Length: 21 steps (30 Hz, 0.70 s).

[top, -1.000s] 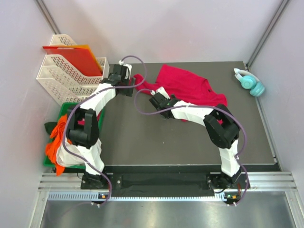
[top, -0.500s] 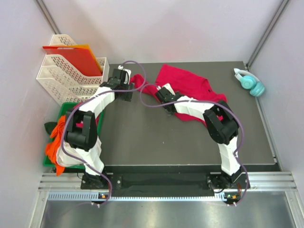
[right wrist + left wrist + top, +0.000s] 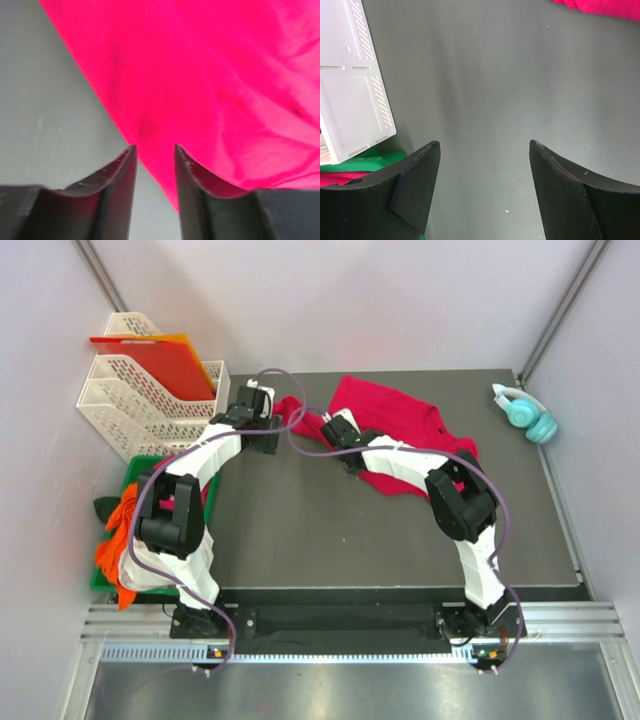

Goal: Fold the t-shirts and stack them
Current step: Flatten the tshirt out

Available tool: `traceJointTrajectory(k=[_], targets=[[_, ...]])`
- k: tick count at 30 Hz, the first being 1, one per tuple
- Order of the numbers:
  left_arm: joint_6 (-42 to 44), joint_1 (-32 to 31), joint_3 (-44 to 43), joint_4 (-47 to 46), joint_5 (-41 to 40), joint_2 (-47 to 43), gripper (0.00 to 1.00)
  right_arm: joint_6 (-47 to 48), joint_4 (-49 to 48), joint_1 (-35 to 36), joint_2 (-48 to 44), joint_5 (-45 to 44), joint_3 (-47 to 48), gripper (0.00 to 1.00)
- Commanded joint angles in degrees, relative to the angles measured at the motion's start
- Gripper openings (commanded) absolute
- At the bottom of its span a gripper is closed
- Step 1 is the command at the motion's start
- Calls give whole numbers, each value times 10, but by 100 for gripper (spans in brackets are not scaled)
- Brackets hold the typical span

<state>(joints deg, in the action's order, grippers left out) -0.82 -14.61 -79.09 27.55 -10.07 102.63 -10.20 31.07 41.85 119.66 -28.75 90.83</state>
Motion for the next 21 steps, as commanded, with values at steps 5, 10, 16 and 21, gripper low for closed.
traceJointTrajectory(k=[5, 10, 16, 21], targets=[[-12, 1, -17, -9, 9, -13, 76, -55, 8, -4, -15, 66, -49, 30], [-16, 1, -17, -8, 17, -12, 76, -78, -1, -11, -21, 95, -65, 31], [-13, 1, -16, 4, 17, -18, 76, -109, -14, -20, -24, 129, -101, 30], [-12, 1, -6, 11, 16, -25, 75, -142, -28, -35, -27, 166, -124, 26]])
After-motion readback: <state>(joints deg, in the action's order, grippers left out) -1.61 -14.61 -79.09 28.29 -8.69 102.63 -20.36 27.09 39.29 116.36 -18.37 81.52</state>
